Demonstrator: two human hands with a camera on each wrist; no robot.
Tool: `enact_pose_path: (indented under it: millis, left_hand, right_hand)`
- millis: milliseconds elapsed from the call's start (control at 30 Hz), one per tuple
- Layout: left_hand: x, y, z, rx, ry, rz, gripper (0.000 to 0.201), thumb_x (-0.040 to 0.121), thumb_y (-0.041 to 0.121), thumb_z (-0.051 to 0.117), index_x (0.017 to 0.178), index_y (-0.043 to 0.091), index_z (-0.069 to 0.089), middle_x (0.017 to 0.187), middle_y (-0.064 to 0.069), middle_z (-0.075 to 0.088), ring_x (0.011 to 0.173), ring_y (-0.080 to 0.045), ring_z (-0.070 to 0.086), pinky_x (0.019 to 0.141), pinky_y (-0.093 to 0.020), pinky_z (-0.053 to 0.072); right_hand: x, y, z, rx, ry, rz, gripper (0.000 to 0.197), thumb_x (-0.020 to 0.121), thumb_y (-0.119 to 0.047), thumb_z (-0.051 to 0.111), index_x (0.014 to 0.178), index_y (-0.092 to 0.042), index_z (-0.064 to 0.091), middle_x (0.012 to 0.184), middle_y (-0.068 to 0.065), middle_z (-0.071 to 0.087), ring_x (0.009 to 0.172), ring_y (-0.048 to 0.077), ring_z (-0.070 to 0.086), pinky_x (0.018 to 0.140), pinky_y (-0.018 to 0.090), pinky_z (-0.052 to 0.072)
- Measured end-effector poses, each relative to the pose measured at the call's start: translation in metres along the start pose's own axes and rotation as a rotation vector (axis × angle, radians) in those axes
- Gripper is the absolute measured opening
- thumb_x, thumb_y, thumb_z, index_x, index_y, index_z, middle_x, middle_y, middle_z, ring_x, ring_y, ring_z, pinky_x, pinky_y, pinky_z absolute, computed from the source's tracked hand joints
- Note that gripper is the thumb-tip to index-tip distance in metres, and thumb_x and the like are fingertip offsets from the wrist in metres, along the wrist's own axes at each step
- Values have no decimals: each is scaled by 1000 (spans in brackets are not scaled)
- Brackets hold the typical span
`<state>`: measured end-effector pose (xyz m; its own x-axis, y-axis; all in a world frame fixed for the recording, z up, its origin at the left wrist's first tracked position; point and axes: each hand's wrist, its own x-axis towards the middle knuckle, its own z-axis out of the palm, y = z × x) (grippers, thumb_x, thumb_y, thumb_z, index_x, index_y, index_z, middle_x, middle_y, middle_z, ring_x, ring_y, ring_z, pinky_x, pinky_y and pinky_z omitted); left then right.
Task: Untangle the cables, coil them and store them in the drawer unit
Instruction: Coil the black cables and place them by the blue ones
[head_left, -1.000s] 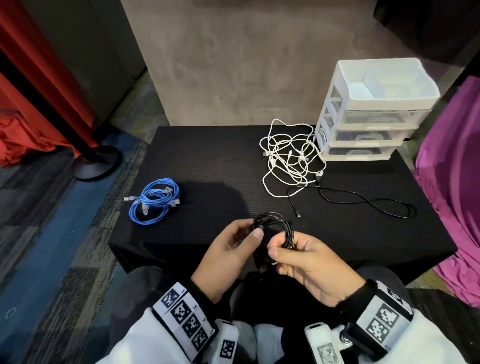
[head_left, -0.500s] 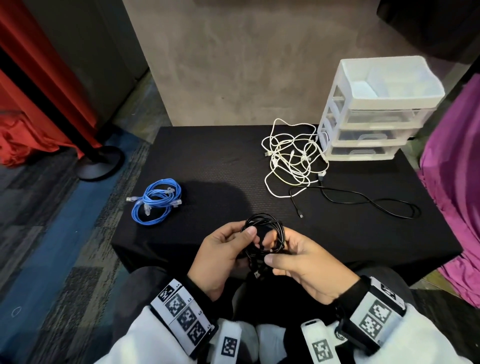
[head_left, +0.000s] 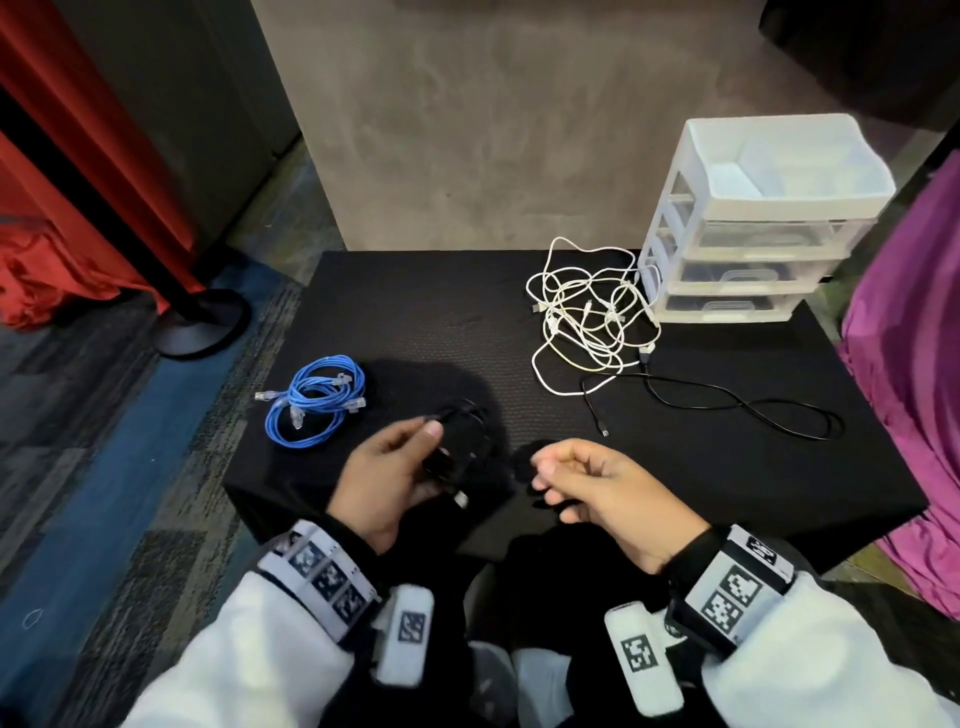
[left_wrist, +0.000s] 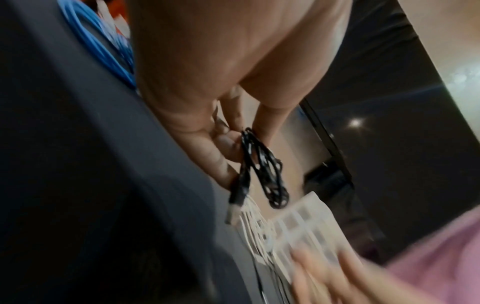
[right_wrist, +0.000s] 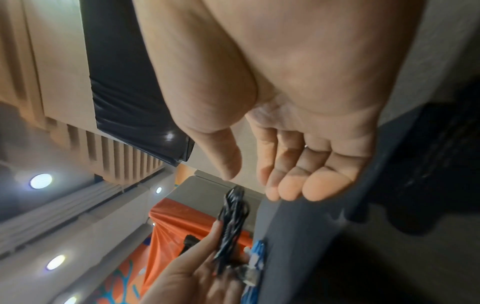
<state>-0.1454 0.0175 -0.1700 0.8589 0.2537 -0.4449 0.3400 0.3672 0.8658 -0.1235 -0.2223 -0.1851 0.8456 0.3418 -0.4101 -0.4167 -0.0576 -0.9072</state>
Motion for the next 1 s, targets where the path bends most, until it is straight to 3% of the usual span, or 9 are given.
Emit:
enact_pose_path:
  millis: [133, 233, 333, 433, 567, 633, 733, 867, 1000]
  left_hand:
    - [48, 43, -37, -16, 193, 160, 28, 99, 10, 64, 127, 11, 62, 109, -11, 65, 77, -14, 73, 53, -38, 62]
    - [86, 76, -59, 101, 310, 233, 25, 98, 15, 68, 123, 17, 63, 116, -8, 66, 86, -18, 69, 65, -40, 64]
    - [120, 87, -78, 340, 391, 178, 26, 96, 17, 71, 122, 19, 67, 107, -4, 67, 86, -21, 63, 71, -43, 61]
    - [137, 82, -84, 563, 415, 92, 18, 96, 18, 70, 113, 18, 73, 97, -12, 69, 77, -23, 63, 77, -42, 61]
    - [137, 81, -82, 789, 445, 99, 15, 99, 29, 64, 104, 20, 75, 99, -8, 72, 84, -29, 71, 72, -41, 63]
    - [135, 80, -83, 860, 460, 127, 17, 96, 38, 64, 102, 26, 75, 119, -10, 67, 88, -29, 71, 84, -46, 63]
    - [128, 79, -82, 1001, 471, 170, 24, 95, 45, 62, 112, 31, 71, 148, -11, 40, 113, -28, 59, 108, -41, 49]
    - [103, 66, -57, 1074, 538, 454, 25, 95, 39, 65, 113, 24, 71, 148, -7, 35, 127, -29, 52, 108, -39, 43]
    - [75, 32, -15, 1043, 402, 801, 17, 92, 29, 68, 105, 20, 76, 132, -9, 50, 123, -26, 53, 110, -39, 44]
  right_hand:
    - [14, 2, -25, -127, 157, -11, 8, 102, -16, 64, 98, -14, 70, 90, 2, 72, 81, 13, 59, 67, 23, 46]
    - [23, 3, -39, -175, 193, -13, 10, 102, -20, 64, 95, -16, 71, 88, -1, 73, 82, 12, 62, 70, 26, 48]
    - [32, 7, -51, -273, 249, -54, 12, 101, -24, 65, 92, -20, 72, 89, 2, 74, 79, 10, 63, 73, 29, 50]
    - [40, 14, -63, -407, 349, -130, 13, 96, -31, 70, 83, -29, 71, 83, 0, 72, 75, 11, 63, 80, 36, 53]
    - [50, 24, -79, -562, 434, -183, 6, 89, -36, 72, 84, -33, 69, 94, -4, 72, 79, 14, 69, 87, 37, 56]
    - [54, 25, -84, -637, 460, -191, 8, 88, -37, 72, 84, -31, 69, 98, -1, 71, 81, 15, 69, 87, 38, 56]
    - [60, 24, -88, -713, 502, -200, 7, 92, -27, 73, 87, -26, 69, 100, 2, 68, 77, 14, 66, 83, 32, 52]
    - [73, 27, -85, -799, 472, -232, 21, 90, -31, 77, 109, -21, 73, 100, 0, 60, 87, 18, 61, 95, 36, 52]
    - [81, 18, -68, -919, 436, -139, 13, 87, -29, 76, 94, -28, 65, 100, -3, 55, 100, 23, 61, 91, 36, 52]
